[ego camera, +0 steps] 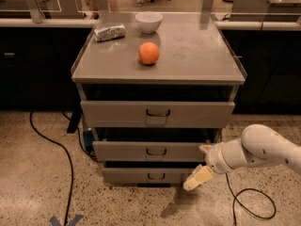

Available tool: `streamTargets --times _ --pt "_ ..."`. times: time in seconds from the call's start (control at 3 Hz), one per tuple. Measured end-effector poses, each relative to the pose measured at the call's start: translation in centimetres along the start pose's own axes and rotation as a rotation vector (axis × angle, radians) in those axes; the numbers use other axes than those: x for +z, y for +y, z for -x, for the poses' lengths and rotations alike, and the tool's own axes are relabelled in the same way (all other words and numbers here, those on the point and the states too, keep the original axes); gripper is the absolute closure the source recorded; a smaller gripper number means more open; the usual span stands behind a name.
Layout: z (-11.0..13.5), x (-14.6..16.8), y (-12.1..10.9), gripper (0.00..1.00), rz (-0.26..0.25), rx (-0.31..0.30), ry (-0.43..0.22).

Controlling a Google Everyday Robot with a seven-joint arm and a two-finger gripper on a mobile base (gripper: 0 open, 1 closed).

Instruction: Open middle drawer

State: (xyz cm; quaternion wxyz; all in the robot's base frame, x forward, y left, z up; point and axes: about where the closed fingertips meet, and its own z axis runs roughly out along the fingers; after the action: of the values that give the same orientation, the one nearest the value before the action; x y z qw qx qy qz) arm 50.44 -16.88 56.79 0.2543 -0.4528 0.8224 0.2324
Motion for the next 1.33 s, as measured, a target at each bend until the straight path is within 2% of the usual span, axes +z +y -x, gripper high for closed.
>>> streamTargets --times 0.33,0.67,1.0,1.33 --pt "-0.3 3.8 -1.1 0.0 0.025 0.046 -0.058" --pt "-0.3 3.8 -1.1 0.0 0.025 0.046 -0.058" --pt "-0.1 4.7 -1.2 0.0 -0.01 0.057 -0.069" --pt "0.8 6.2 -1.5 0.0 -0.076 0.076 -0.103"
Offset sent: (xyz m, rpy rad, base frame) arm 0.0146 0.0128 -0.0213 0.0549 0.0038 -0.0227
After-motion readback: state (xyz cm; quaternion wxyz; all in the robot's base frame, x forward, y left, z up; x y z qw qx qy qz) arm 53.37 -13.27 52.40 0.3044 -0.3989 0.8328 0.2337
